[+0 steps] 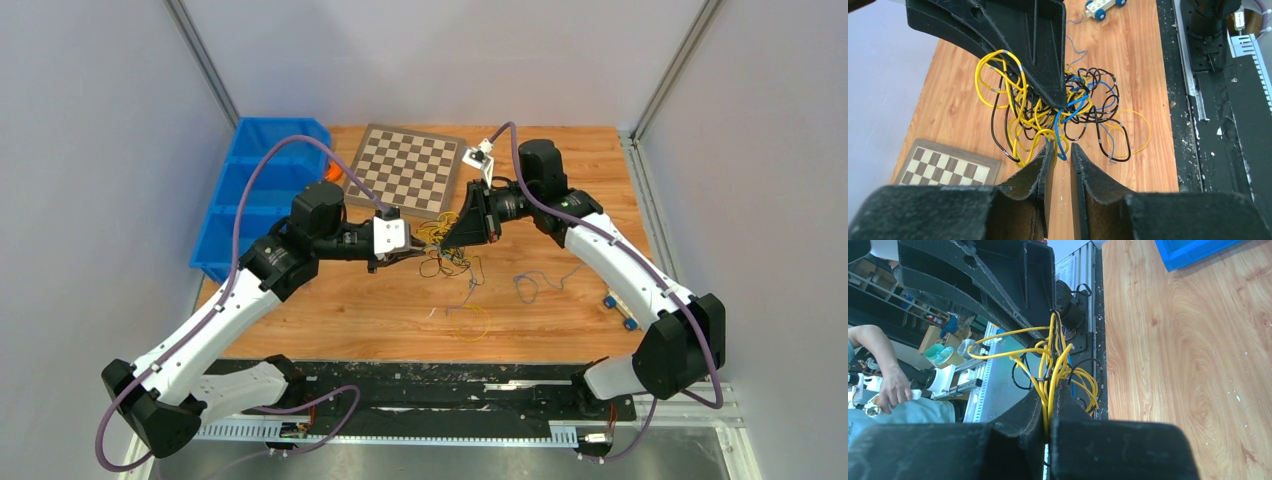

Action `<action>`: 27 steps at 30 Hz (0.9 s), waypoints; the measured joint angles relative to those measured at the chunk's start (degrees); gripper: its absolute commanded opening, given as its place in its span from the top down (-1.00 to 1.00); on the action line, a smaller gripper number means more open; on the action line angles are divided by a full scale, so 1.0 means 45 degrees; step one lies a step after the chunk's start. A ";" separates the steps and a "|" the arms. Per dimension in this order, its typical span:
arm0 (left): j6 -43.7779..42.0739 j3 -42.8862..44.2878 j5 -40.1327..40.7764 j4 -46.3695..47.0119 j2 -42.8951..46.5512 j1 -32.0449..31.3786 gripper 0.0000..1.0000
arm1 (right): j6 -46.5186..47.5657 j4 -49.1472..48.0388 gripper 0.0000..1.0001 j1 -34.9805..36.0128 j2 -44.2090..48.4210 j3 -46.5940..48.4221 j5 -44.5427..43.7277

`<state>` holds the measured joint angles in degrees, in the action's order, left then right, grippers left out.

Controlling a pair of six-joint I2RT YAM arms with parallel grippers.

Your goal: Untangle the cables

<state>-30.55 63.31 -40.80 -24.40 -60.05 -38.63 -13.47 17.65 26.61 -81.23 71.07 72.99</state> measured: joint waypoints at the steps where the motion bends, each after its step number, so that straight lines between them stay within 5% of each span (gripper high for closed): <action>1: -0.0005 -0.0010 0.0000 0.0000 0.0000 0.0000 0.46 | 0.0000 -0.0005 1.00 0.0000 0.0000 0.0000 0.0005; 9: -0.0063 -0.0044 0.0092 -0.0005 0.0058 -0.0053 0.36 | -0.0121 -0.0238 1.00 0.0034 0.0000 -0.0092 0.0019; 17: -0.0209 -0.0063 0.0758 -0.0010 0.0058 -0.0291 1.00 | -0.0379 -0.0495 1.00 0.0058 0.0000 -0.0199 0.0146; 27: -0.0078 -0.0568 0.2234 -0.0141 0.0967 -0.0335 1.00 | -0.0685 -0.0554 1.00 -0.2336 0.0019 -0.0899 -0.1224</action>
<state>-30.89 60.75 -30.74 -25.04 -55.70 -40.14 -16.56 15.16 16.10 -81.14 67.02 67.48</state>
